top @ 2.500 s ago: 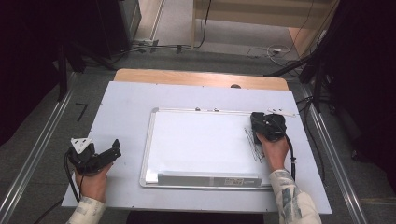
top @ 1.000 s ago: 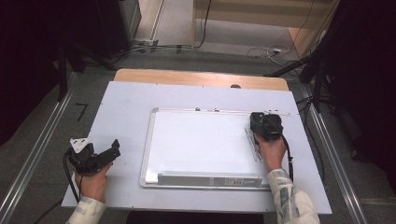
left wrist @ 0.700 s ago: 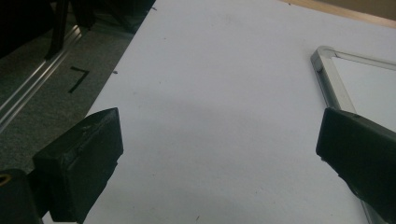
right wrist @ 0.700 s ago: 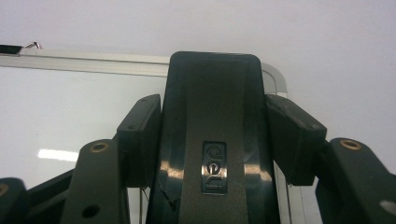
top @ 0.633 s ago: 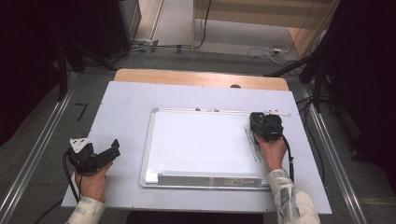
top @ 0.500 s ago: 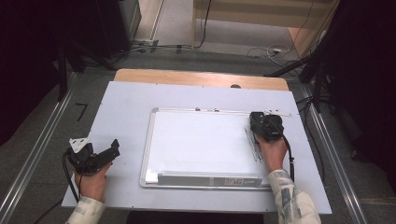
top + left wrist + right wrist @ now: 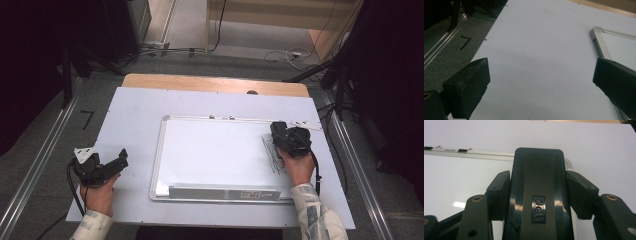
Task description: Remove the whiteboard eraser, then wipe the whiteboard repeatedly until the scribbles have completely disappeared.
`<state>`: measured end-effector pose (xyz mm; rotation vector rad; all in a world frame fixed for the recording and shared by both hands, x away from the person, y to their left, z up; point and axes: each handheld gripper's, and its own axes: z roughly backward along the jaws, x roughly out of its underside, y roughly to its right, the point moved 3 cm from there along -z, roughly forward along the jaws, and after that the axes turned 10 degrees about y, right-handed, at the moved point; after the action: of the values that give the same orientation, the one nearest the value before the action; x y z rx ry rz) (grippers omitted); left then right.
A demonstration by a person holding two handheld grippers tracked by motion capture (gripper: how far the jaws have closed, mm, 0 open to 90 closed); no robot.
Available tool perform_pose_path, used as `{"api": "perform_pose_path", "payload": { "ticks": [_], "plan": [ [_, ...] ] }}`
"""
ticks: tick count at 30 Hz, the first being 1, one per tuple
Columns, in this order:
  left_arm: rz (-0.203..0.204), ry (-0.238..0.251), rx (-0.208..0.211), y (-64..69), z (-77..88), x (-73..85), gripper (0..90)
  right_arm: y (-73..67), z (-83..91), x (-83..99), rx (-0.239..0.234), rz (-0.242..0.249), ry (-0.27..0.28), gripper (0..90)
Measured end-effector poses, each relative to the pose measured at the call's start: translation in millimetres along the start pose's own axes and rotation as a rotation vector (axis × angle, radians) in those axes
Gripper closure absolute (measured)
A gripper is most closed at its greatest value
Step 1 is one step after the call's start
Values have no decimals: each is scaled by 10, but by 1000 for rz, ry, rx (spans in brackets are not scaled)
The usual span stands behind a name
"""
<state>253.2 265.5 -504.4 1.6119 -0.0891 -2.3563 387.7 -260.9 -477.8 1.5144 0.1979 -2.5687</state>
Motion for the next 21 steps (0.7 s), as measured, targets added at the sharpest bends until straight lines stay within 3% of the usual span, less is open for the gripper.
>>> {"api": "perform_pose_path", "payload": {
  "ticks": [8, 21],
  "plan": [
    [1, 1, -7, -11, 5, 1, 10, 23, 216, 1, -10, -9, 30, 382],
    [-4, -2, -9, -2, 2, 6, 10, 63, 395, 80, -19, -5, 41, 382]
  ]
}}
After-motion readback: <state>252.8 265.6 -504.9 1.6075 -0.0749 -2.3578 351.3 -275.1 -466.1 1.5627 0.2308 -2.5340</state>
